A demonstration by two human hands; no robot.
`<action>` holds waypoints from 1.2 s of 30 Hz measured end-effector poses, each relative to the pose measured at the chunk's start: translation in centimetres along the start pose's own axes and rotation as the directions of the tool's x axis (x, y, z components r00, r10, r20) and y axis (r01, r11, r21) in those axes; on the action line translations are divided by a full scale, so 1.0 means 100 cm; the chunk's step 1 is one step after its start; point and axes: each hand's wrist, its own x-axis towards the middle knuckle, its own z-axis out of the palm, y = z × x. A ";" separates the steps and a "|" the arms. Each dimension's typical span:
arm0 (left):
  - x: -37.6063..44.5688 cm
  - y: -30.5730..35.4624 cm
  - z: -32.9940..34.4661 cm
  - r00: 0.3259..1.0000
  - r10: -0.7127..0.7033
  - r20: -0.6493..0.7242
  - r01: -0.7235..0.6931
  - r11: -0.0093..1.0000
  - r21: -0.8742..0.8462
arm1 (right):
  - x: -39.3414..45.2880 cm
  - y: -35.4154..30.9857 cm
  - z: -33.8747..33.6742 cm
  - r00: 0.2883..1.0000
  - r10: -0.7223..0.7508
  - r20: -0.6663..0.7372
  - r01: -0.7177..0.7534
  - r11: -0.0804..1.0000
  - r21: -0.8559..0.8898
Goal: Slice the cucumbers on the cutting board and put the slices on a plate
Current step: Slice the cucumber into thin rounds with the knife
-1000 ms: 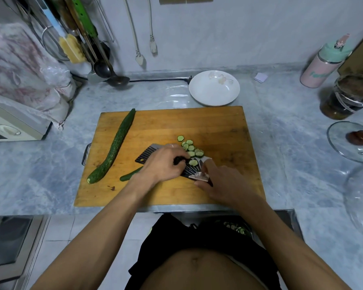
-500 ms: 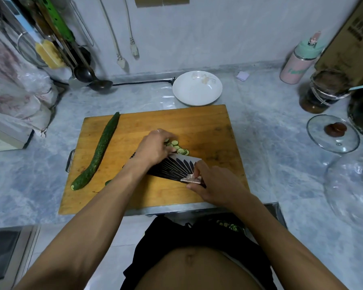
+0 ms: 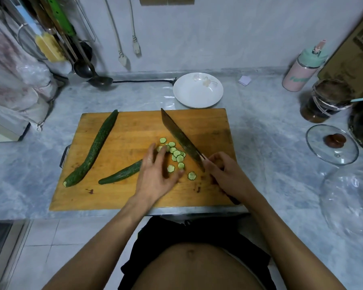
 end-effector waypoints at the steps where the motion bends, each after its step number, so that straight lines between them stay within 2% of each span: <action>1: -0.001 0.001 0.013 0.997 0.003 0.083 -0.011 0.995 0.096 | 0.001 -0.003 -0.002 1.000 0.001 -0.004 -0.001 1.000 0.025; 4: 0.005 0.006 0.042 0.985 -0.024 0.170 -0.011 0.979 0.202 | 0.003 -0.006 -0.007 1.000 -0.002 -0.015 0.003 0.998 0.058; 7: 0.020 0.009 0.051 0.992 -0.088 0.094 0.070 0.980 0.185 | 0.002 -0.005 -0.011 1.000 0.014 0.004 -0.014 0.997 0.079; 11: 0.047 0.003 0.044 0.990 -0.138 0.034 0.133 0.985 0.107 | 0.000 -0.002 -0.018 0.999 0.032 0.043 -0.035 0.996 0.082; 17: 0.088 0.003 0.041 0.993 -0.114 -0.040 0.115 0.993 0.015 | -0.002 -0.001 -0.024 0.995 0.034 0.094 -0.042 0.996 0.082; 21: 0.100 0.004 0.038 0.991 -0.114 -0.074 0.106 0.988 -0.111 | 0.002 -0.006 -0.031 0.992 0.035 0.117 -0.042 0.997 0.061; 26: 0.064 0.013 0.022 0.955 -0.118 -0.271 0.040 0.960 -0.277 | 0.007 -0.006 -0.034 0.988 0.009 0.152 -0.028 0.992 0.124; 28: 0.041 0.010 0.011 0.930 -0.080 -0.359 -0.010 0.971 -0.241 | 0.009 -0.004 -0.031 0.986 0.005 0.164 -0.033 0.985 0.169; 30: 0.021 -0.002 -0.001 0.912 -0.060 -0.406 -0.002 0.989 -0.150 | 0.013 -0.003 -0.026 0.985 0.001 0.174 -0.041 0.974 0.224; 32: 0.012 -0.023 -0.010 0.926 -0.096 -0.365 0.097 0.995 -0.017 | 0.016 -0.002 -0.018 0.981 0.008 0.196 -0.061 0.962 0.266; 34: 0.010 -0.046 -0.013 0.949 -0.171 -0.266 0.206 0.972 0.110 | 0.018 -0.003 -0.010 0.968 0.031 0.249 -0.105 0.952 0.288; 36: 0.006 -0.058 -0.013 0.954 -0.234 -0.187 0.263 0.953 0.150 | 0.021 -0.006 -0.003 0.948 0.052 0.313 -0.142 0.952 0.272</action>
